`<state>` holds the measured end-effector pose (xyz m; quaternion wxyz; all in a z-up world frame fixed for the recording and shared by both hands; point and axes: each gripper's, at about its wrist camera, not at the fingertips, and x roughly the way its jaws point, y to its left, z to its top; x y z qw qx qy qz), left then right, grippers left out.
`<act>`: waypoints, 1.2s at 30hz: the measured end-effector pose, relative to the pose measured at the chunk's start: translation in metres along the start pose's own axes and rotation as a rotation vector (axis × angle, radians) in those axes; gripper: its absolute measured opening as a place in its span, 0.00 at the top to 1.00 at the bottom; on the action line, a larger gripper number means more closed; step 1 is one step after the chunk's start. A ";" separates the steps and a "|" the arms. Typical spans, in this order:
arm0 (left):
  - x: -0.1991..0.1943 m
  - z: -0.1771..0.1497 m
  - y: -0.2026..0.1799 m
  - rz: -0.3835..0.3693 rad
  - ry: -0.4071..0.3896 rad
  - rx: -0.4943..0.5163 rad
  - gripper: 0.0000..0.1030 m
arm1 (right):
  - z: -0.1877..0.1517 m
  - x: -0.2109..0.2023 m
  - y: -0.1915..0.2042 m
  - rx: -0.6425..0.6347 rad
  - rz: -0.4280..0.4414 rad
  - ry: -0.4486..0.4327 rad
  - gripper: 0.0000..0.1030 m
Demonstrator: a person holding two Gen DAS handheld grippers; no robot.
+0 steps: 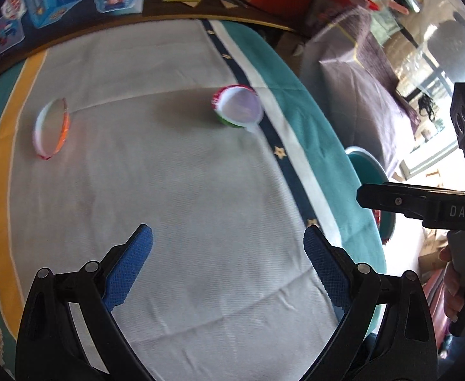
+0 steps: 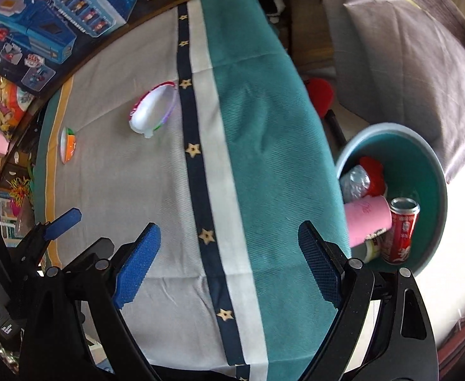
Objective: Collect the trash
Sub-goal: 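Return both tools to the table toward the white bowl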
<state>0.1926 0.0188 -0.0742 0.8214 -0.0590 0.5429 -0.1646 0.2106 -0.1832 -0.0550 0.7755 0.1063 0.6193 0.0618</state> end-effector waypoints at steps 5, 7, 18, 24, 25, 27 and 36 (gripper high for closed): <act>-0.009 0.009 0.053 0.036 -0.031 -0.119 0.07 | 0.027 0.019 0.032 -0.030 0.027 0.023 0.18; -0.010 0.012 0.066 0.067 -0.036 -0.129 0.07 | 0.040 0.027 0.039 -0.025 0.035 0.027 0.18; -0.017 0.031 0.120 0.157 -0.061 -0.172 0.07 | 0.094 0.068 0.066 0.002 0.029 0.024 0.37; -0.014 0.040 0.138 0.180 -0.060 -0.184 0.07 | 0.101 0.084 0.076 -0.021 0.008 0.029 0.41; -0.013 0.041 0.140 0.185 -0.059 -0.181 0.07 | 0.102 0.086 0.078 -0.026 0.004 0.027 0.45; -0.011 0.044 0.144 0.193 -0.061 -0.176 0.07 | 0.103 0.088 0.081 -0.040 0.001 0.013 0.46; 0.002 0.063 0.149 0.194 -0.062 -0.144 0.07 | 0.094 0.083 0.102 -0.117 0.021 -0.009 0.47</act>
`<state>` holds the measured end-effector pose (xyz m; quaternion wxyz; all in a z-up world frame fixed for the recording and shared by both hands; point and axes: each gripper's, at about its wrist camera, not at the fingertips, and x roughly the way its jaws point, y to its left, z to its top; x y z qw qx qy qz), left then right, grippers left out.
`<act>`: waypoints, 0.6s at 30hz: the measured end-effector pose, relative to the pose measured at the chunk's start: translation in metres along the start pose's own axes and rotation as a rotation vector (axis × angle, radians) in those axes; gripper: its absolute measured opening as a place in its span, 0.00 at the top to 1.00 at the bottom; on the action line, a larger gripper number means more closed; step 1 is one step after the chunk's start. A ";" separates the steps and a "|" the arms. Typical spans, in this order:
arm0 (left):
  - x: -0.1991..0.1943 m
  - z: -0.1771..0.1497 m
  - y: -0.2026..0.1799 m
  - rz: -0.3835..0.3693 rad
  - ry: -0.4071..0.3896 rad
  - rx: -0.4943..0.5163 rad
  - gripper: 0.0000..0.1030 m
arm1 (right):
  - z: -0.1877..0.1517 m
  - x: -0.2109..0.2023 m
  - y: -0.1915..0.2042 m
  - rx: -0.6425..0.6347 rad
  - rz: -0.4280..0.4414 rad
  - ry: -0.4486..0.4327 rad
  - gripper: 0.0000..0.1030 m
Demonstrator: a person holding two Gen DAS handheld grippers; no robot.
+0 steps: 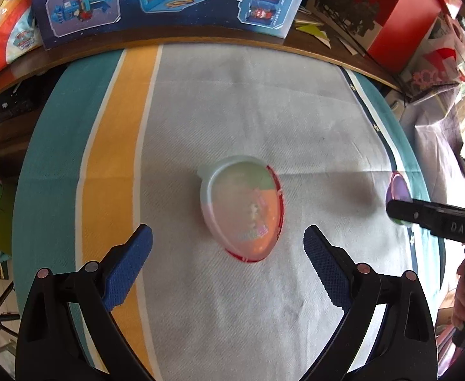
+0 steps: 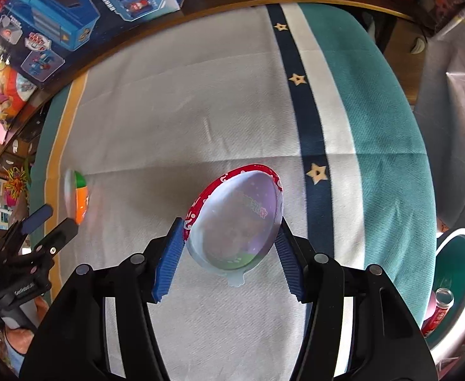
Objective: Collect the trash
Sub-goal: 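Grasp the white red-rimmed bowl with the right gripper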
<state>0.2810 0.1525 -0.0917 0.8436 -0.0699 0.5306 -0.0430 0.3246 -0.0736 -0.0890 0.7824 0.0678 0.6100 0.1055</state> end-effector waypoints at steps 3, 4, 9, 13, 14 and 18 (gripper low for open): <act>0.004 0.004 -0.004 -0.007 0.001 0.002 0.07 | -0.004 0.000 0.004 -0.008 0.007 0.011 0.47; 0.005 0.006 -0.005 -0.011 0.000 0.001 0.07 | -0.004 0.001 0.006 -0.009 0.009 0.016 0.47; 0.014 0.009 -0.006 0.007 0.021 -0.022 0.13 | -0.009 0.003 0.007 -0.006 0.012 0.030 0.47; 0.018 0.010 -0.007 0.028 0.020 -0.026 0.26 | -0.011 0.004 0.006 -0.003 0.010 0.030 0.47; 0.018 0.010 -0.008 0.035 0.018 -0.021 0.34 | -0.012 0.003 0.004 -0.002 0.009 0.028 0.47; 0.016 0.011 -0.013 0.038 0.011 -0.012 0.48 | -0.015 0.000 0.001 0.002 0.016 0.020 0.47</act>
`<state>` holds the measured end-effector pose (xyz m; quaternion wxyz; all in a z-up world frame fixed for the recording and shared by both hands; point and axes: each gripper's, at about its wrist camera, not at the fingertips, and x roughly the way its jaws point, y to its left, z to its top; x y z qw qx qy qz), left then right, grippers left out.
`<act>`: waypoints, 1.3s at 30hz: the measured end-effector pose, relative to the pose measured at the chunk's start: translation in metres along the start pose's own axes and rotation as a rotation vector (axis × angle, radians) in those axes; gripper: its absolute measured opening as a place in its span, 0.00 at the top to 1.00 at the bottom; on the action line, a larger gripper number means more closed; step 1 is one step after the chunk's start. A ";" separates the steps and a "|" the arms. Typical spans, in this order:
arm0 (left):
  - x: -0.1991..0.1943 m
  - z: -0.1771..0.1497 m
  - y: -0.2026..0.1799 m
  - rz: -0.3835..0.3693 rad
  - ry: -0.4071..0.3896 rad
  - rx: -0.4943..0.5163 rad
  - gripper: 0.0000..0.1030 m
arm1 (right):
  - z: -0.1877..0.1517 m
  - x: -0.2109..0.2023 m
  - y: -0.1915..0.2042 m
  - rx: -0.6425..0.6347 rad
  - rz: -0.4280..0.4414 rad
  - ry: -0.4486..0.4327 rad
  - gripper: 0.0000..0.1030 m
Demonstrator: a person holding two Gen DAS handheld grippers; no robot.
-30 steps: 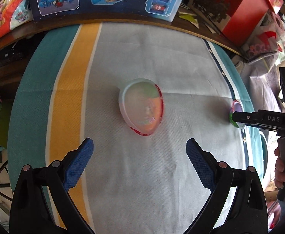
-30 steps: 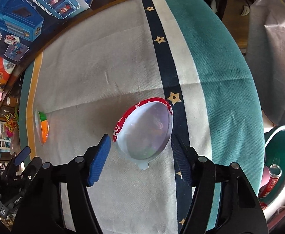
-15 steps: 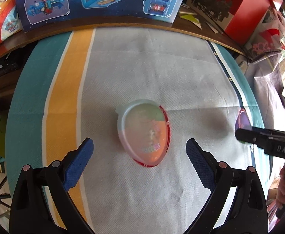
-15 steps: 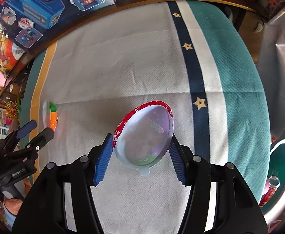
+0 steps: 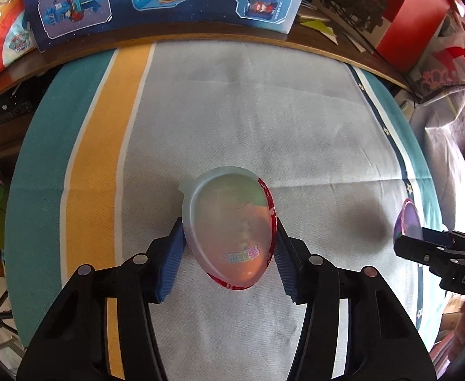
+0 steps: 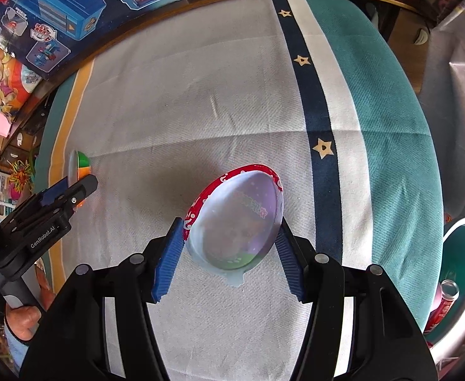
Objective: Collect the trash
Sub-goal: 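Grasp the white red-rimmed bowl with the right gripper, then grasp the small green-white lid with the left gripper while the right gripper holds the bowl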
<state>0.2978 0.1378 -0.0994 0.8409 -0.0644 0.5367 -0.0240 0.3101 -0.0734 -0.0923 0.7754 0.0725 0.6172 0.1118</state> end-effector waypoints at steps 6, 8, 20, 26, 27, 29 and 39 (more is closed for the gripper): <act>-0.013 -0.006 -0.014 0.005 -0.020 0.026 0.48 | -0.008 -0.012 -0.010 0.012 0.022 -0.011 0.47; -0.020 -0.009 -0.020 -0.003 -0.023 0.036 0.48 | -0.011 -0.018 -0.013 0.019 0.032 -0.020 0.47; -0.065 -0.042 -0.103 -0.094 -0.044 0.163 0.48 | -0.061 -0.084 -0.078 0.118 0.099 -0.117 0.47; -0.074 -0.060 -0.157 -0.139 -0.040 0.219 0.48 | -0.096 -0.119 -0.136 0.188 0.071 -0.187 0.47; -0.074 -0.063 -0.166 -0.147 -0.037 0.231 0.48 | -0.103 -0.125 -0.148 0.206 0.068 -0.196 0.47; -0.076 -0.070 -0.187 -0.164 -0.030 0.260 0.48 | -0.115 -0.136 -0.170 0.238 0.058 -0.217 0.47; -0.073 -0.102 -0.290 -0.227 0.010 0.433 0.47 | -0.175 -0.173 -0.282 0.403 0.018 -0.308 0.47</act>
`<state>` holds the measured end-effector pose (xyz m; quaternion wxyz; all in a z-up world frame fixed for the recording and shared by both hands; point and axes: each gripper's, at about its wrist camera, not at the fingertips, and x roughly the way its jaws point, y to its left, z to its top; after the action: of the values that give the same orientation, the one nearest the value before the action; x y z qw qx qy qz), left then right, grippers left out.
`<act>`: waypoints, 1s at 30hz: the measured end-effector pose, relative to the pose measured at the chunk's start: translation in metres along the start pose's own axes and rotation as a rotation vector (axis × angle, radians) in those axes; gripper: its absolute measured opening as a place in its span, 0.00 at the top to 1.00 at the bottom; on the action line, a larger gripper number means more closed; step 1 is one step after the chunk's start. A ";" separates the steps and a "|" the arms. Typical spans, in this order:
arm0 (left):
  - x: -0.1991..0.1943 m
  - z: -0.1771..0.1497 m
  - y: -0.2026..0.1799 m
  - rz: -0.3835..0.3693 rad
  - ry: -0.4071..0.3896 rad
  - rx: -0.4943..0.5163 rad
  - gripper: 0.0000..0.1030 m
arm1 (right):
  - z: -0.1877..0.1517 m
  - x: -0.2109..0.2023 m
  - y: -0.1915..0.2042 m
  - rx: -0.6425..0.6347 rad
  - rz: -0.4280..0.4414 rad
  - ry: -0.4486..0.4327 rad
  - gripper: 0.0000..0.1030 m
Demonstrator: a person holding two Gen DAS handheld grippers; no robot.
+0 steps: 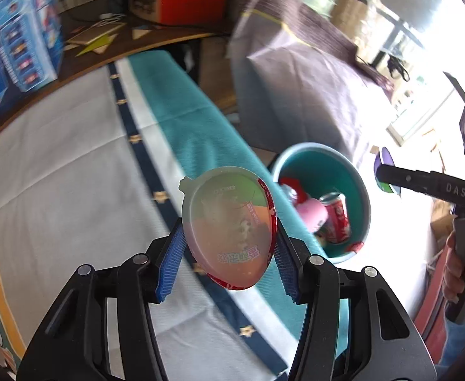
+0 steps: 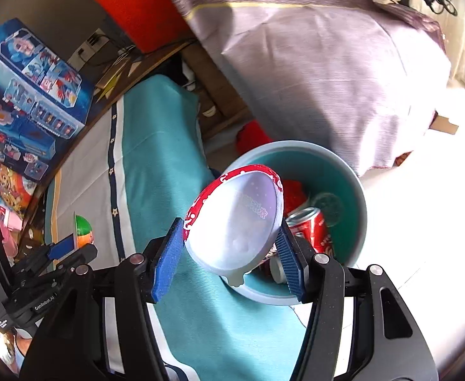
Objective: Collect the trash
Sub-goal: 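Grasp the small green-white lid with the left gripper while the right gripper holds the bowl, then carry the bowl and lid over the teal bin and open both grippers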
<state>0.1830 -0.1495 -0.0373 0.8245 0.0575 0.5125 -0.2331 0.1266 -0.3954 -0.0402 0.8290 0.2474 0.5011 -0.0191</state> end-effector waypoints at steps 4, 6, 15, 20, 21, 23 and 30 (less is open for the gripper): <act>0.015 0.001 -0.037 -0.023 0.029 0.067 0.47 | -0.006 -0.004 -0.036 0.051 0.003 0.003 0.47; 0.023 0.002 -0.053 -0.039 0.046 0.094 0.47 | -0.009 -0.003 -0.047 0.064 0.007 0.012 0.47; 0.063 -0.007 -0.117 -0.094 0.139 0.199 0.47 | -0.013 0.002 -0.072 0.094 0.017 0.025 0.47; 0.080 -0.005 -0.133 -0.111 0.177 0.216 0.47 | -0.015 0.004 -0.078 0.095 0.018 0.036 0.47; 0.083 -0.004 -0.134 -0.117 0.184 0.214 0.47 | -0.015 0.005 -0.079 0.098 0.018 0.039 0.47; 0.089 -0.002 -0.139 -0.127 0.196 0.212 0.47 | -0.015 0.006 -0.080 0.099 0.016 0.042 0.46; 0.100 -0.002 -0.157 -0.152 0.220 0.231 0.44 | -0.014 0.009 -0.084 0.106 0.012 0.051 0.46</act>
<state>0.1487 -0.3201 -0.1031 0.7312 0.1379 0.5725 -0.3444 0.0960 -0.4612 -0.0861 0.8019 0.2945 0.5188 -0.0341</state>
